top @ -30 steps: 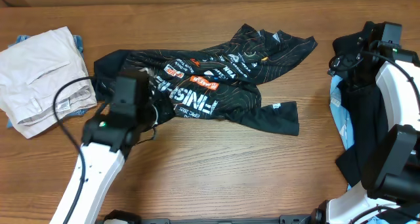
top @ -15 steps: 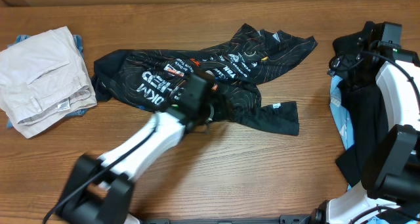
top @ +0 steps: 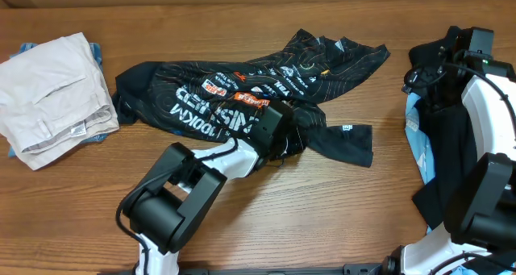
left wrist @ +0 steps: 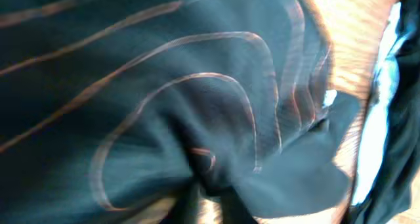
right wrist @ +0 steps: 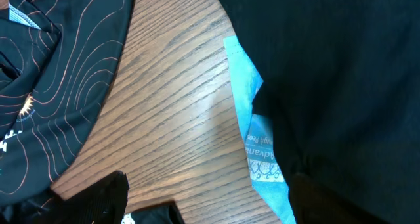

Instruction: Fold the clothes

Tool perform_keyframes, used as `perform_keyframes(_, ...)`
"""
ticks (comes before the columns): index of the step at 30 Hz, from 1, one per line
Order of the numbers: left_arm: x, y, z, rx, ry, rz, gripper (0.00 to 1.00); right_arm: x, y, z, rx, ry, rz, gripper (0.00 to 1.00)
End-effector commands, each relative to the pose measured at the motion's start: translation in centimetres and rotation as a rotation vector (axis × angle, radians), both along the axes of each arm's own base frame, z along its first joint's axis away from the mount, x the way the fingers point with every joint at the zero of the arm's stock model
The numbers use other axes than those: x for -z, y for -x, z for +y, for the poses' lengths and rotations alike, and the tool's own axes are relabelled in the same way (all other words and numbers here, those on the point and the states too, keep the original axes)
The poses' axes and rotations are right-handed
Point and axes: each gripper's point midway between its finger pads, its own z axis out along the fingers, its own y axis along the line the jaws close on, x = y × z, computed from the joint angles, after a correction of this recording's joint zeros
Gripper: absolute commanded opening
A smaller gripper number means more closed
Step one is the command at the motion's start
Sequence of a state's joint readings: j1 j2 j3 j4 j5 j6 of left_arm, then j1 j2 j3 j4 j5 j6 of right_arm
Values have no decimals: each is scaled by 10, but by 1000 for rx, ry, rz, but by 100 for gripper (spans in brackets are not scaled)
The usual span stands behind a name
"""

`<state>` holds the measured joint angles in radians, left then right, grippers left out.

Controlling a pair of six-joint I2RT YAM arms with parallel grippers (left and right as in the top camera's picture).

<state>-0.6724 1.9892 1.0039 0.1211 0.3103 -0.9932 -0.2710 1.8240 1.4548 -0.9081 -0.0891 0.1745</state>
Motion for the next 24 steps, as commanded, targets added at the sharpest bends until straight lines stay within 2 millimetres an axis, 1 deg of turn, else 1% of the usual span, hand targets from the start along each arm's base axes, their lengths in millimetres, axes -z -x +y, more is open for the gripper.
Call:
perform_keyframes(1, 21, 5, 7, -9, -34, 43, 4, -17, -7, 0, -11, 13, -47, 82)
perform_keyframes(3, 15, 5, 7, 1, -19, 46, 4, -17, -7, 0, -11, 13, -47, 82)
perform_keyframes(5, 4, 5, 12, 23, -11, 42, 4, -17, -7, 0, -12, 13, -47, 82)
perform_keyframes(6, -7, 6, 20, 36, -22, 40, 4, -17, -6, 0, -12, 13, -45, 82)
perform_keyframes(8, -31, 10, 46, 65, -79, 23, 4, -16, -6, 0, -12, 13, -42, 82)
perform_keyframes(9, -45, 12, 68, 54, -132, 15, 4, -16, -6, 0, -14, 13, -43, 82)
perform_keyframes(10, -56, 17, 95, 34, -205, 16, 4, -16, -6, 0, -16, 14, -43, 82)
perform_keyframes(11, -74, 21, 128, -9, -278, 6, 4, -16, -6, 0, -19, 15, -44, 82)
perform_keyframes(12, -90, 28, 160, -51, -345, -1, 4, -17, -6, 0, -19, 15, -45, 82)
perform_keyframes(13, -103, 34, 183, -80, -387, -10, 4, -17, -6, 1, -19, 14, -45, 82)
perform_keyframes(15, -135, 53, 240, -162, -474, -37, 4, -17, -8, 6, -31, -10, -55, 82)
perform_keyframes(16, -141, 59, 253, -193, -492, -36, 4, -18, -9, 9, -46, -21, -59, 82)
perform_keyframes(17, -150, 68, 273, -243, -520, -39, 4, -18, -10, 13, -55, -29, -62, 82)
perform_keyframes(19, -164, 81, 302, -325, -554, -51, 4, -18, -11, 21, -74, -39, -63, 81)
perform_keyframes(20, -173, 87, 317, -367, -570, -72, 4, -17, -12, 34, -102, -55, -63, 81)
perform_keyframes(22, -182, 90, 332, -419, -580, -102, 4, -16, -13, 52, -146, -78, -62, 81)
perform_keyframes(24, -188, 93, 345, -474, -587, -112, 4, -11, -10, 74, -193, -111, -47, 81)
